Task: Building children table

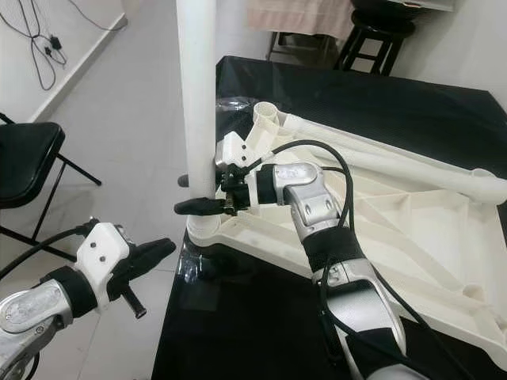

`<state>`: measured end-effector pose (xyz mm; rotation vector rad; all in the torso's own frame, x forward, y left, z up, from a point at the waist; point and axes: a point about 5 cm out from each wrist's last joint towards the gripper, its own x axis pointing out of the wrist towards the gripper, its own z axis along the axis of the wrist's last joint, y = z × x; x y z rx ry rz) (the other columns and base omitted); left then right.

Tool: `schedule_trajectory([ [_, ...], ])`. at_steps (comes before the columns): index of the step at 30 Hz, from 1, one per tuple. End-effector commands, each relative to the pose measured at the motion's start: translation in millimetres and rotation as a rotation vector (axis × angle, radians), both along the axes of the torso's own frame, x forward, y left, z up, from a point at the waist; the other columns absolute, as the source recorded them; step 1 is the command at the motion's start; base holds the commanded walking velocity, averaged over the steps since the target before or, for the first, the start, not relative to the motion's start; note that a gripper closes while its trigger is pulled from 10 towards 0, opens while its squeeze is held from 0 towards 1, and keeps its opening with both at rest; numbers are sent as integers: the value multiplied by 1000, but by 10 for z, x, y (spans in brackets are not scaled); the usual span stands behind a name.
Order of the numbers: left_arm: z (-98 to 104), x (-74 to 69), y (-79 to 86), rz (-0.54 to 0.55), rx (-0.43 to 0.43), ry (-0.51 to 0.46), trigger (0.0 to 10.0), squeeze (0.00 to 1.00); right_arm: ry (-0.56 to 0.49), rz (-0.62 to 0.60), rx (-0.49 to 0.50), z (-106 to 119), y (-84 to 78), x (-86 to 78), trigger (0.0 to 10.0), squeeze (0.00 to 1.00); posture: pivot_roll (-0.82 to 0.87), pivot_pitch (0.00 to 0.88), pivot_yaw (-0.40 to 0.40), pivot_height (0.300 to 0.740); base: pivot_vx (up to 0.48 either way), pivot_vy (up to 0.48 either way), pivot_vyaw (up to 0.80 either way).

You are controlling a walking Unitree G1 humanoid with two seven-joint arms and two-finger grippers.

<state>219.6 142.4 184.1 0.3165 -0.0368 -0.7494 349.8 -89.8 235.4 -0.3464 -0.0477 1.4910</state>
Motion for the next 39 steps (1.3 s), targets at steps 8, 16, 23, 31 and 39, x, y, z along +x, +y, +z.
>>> schedule_trajectory([
  [8,-35,-61,-21,-13,-9,26,10000,0,-4,-351,90,-260,-111,-10,0,0,75,213,-140,740,0,0,0],
  [16,-20,-64,-21,-25,-19,29,10000,0,95,-918,79,-862,-144,-483,0,0,61,221,-121,740,0,0,0],
  [23,7,-50,-12,-17,-19,18,10000,0,40,-886,107,-693,-177,-198,10000,0,78,212,-121,740,0,0,0],
  [31,16,-36,-50,-23,-25,15,10000,0,-48,-447,138,-201,18,-193,10000,965,88,206,-132,740,0,0,0],
  [39,27,-39,-51,-23,-24,10,10000,0,-84,-95,45,-76,87,-144,10000,0,101,202,-135,740,0,0,0],
])
